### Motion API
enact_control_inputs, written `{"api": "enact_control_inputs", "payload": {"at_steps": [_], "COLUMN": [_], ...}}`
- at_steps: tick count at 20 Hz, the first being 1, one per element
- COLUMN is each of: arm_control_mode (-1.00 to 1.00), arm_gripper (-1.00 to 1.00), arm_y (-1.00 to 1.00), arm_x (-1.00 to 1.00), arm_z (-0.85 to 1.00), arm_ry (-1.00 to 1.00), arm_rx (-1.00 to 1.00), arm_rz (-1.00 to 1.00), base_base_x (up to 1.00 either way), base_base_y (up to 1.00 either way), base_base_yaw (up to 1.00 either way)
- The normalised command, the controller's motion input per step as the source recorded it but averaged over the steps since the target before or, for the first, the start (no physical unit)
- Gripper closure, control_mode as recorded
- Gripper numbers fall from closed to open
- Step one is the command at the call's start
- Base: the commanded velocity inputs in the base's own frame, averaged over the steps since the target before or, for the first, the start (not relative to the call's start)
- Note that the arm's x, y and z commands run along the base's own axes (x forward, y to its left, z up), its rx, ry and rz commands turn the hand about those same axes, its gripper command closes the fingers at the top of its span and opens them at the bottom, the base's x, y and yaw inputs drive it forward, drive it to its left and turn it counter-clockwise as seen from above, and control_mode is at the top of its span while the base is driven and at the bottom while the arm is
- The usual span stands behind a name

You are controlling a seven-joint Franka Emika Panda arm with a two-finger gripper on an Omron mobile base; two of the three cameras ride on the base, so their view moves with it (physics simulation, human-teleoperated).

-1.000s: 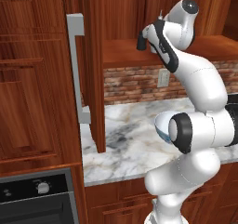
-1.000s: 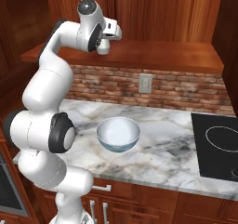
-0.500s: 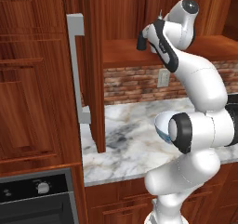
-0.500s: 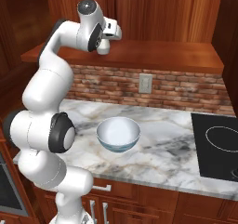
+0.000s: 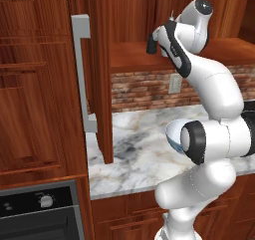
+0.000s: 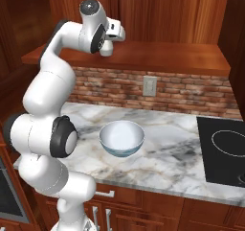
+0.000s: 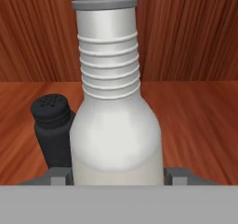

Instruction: Retrieve the bottle and the shaker from the cabinet and place them next to the mixing bowl on the counter. Then add garlic from the fridge to the mixing bowl.

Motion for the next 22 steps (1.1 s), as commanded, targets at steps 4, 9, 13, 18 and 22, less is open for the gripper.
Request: {"api": "enact_control_inputs", "payload": {"at_steps": [4, 9, 13, 18, 22], "arm_control_mode": [-1.00, -1.00, -1.00, -1.00, -1.00], "arm_gripper": [1.00, 1.00, 1.00, 1.00, 1.00], "arm_y": [-0.28, -0.51, -0.59, -0.57, -0.60], "arm_x": [-0.69, -1.00, -1.00, -1.00, -1.00], "arm_z": [0.00, 0.00, 0.00, 0.00, 0.00], "arm_ry": [-0.06, -0.21, -0.21, -0.18, -0.17], "arm_rx": [0.02, 0.06, 0.05, 0.03, 0.02], "arm_rz": [0.00, 0.01, 0.03, 0.05, 0.13], "base_base_x": [0.00, 0.00, 0.00, 0.00, 0.00], "base_base_y": [0.00, 0.00, 0.00, 0.00, 0.00], "base_base_yaw": [0.00, 0.00, 0.00, 0.00, 0.00]}}
